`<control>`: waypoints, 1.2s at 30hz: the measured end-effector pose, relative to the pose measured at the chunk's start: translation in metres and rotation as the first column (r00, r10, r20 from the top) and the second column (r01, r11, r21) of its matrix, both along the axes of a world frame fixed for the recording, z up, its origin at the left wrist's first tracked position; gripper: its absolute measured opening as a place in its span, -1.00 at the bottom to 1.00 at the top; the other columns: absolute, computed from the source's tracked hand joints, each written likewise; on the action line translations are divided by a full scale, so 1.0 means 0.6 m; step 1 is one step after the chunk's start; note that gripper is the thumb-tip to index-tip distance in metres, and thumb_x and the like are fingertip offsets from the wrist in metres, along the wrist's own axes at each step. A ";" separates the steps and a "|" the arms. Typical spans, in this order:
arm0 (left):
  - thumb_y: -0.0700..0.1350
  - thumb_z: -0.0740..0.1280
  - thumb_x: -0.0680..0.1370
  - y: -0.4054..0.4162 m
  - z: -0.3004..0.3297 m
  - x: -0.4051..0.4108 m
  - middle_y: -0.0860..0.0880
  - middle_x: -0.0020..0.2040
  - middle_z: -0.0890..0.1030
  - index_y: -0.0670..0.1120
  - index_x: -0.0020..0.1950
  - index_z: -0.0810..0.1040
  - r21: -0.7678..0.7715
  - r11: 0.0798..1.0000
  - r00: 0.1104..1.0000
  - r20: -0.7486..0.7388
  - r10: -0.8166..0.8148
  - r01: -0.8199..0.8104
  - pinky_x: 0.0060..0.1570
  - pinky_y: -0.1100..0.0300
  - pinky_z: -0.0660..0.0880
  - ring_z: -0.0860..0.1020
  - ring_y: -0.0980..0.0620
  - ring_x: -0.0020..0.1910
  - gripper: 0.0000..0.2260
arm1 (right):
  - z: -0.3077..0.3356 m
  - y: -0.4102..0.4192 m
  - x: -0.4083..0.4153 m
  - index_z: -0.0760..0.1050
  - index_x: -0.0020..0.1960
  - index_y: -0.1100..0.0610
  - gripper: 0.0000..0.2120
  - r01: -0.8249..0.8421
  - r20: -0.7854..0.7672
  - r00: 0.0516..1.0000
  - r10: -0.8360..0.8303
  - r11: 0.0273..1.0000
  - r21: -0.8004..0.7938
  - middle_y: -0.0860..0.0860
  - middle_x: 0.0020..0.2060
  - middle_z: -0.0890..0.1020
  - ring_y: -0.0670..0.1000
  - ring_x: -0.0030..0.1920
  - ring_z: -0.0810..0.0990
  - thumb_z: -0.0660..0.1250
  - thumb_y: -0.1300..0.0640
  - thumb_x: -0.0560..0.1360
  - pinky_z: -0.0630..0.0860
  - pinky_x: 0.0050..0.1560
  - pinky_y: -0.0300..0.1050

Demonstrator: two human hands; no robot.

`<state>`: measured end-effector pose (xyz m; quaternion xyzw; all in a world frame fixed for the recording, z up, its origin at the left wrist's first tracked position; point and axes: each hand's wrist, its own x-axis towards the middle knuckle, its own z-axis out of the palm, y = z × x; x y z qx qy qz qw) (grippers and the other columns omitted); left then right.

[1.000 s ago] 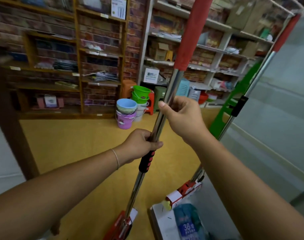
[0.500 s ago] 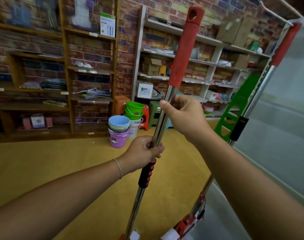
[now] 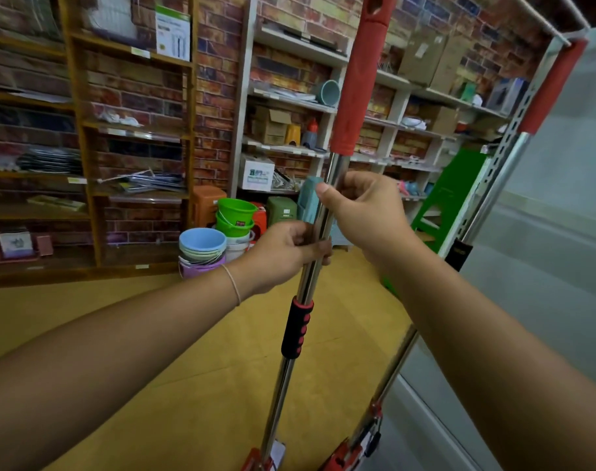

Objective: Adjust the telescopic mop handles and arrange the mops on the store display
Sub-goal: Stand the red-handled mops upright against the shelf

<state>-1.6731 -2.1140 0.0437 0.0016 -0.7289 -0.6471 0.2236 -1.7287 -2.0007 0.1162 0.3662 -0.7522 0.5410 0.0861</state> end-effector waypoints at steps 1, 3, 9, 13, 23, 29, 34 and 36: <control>-0.27 0.35 0.55 -0.003 -0.001 -0.012 -0.12 -0.13 0.64 -0.13 -0.04 0.57 -0.019 1.000 1.000 -0.009 0.004 -0.004 -0.01 0.14 0.61 0.64 -0.01 -0.15 -0.94 | 0.001 -0.003 -0.008 0.63 -0.12 0.11 -0.84 0.001 -0.001 1.000 -0.001 1.000 0.010 0.07 -0.35 0.58 -0.08 -0.40 0.47 0.43 0.02 0.52 0.45 -0.33 -0.09; -0.29 0.34 0.55 -0.009 -0.005 -0.036 -0.05 -0.20 0.64 -0.10 -0.09 0.57 -0.034 0.999 1.000 -0.021 0.007 -0.008 -0.14 0.26 0.58 0.64 0.07 -0.24 -0.89 | 0.005 -0.009 -0.024 0.63 -0.13 0.11 -0.81 0.030 -0.020 0.999 -0.029 0.999 0.037 0.18 -0.33 0.62 -0.06 -0.40 0.49 0.43 -0.01 0.51 0.47 -0.34 -0.08; -0.26 0.37 0.55 -0.044 0.021 -0.121 -0.09 -0.25 0.65 -0.10 -0.14 0.56 -0.122 0.989 0.995 -0.037 -0.089 0.084 0.04 0.03 0.59 0.65 -0.05 -0.17 -0.90 | 0.028 -0.040 -0.076 0.62 -0.12 0.15 -0.75 0.150 -0.043 0.987 -0.152 0.987 -0.053 0.21 -0.33 0.59 0.00 -0.36 0.49 0.40 -0.05 0.52 0.45 -0.32 -0.01; -0.20 0.41 0.52 -0.068 0.038 -0.180 -0.09 -0.22 0.68 -0.08 -0.18 0.60 -0.160 0.968 0.981 0.000 -0.196 0.194 0.14 -0.15 0.54 0.66 -0.19 -0.06 -0.91 | 0.047 -0.056 -0.110 0.63 -0.15 0.11 -0.78 0.267 -0.037 0.961 -0.273 0.957 -0.109 -0.01 -0.42 0.57 -0.11 -0.43 0.48 0.40 -0.02 0.53 0.42 -0.36 -0.15; -0.28 0.40 0.51 -0.110 0.116 -0.288 -0.29 0.00 0.65 -0.33 0.10 0.58 -0.124 0.865 0.860 -0.105 -0.499 0.486 -0.14 0.21 0.60 0.68 -0.11 -0.12 -0.80 | 0.067 -0.090 -0.155 0.65 -0.11 0.19 -0.80 0.464 0.007 0.885 -0.466 0.880 -0.099 0.13 -0.34 0.68 -0.04 -0.43 0.62 0.43 0.04 0.52 0.54 -0.45 -0.20; -0.28 0.42 0.49 -0.104 0.141 -0.324 -0.26 -0.11 0.67 -0.34 -0.01 0.60 -0.133 0.781 0.769 -0.142 -0.624 0.610 -0.06 0.00 0.63 0.68 -0.15 -0.15 -0.86 | 0.100 -0.093 -0.153 0.62 -0.16 0.23 -0.76 0.588 -0.007 0.801 -0.599 0.788 -0.182 0.01 -0.47 0.54 -0.14 -0.51 0.46 0.43 0.04 0.51 0.42 -0.47 -0.27; -0.29 0.44 0.48 -0.099 0.162 -0.330 -0.13 -0.28 0.68 -0.17 -0.21 0.62 -0.227 0.705 0.693 -0.143 -0.707 0.672 -0.07 0.05 0.64 0.69 -0.13 -0.19 -0.92 | 0.171 -0.086 -0.142 0.64 -0.17 0.14 -0.75 0.650 -0.065 0.728 -0.683 0.716 -0.254 0.12 -0.34 0.67 -0.06 -0.44 0.51 0.44 -0.05 0.49 0.46 -0.43 -0.19; -0.28 0.44 0.48 -0.096 0.172 -0.338 -0.10 -0.31 0.69 -0.14 -0.23 0.62 -0.255 0.692 0.677 -0.158 -0.719 0.676 -0.11 0.11 0.64 0.69 -0.09 -0.22 -0.90 | 0.191 -0.083 -0.141 0.63 -0.18 0.11 -0.79 0.663 -0.066 0.715 -0.696 0.705 -0.250 0.11 -0.30 0.70 -0.09 -0.46 0.53 0.44 -0.03 0.49 0.47 -0.44 -0.23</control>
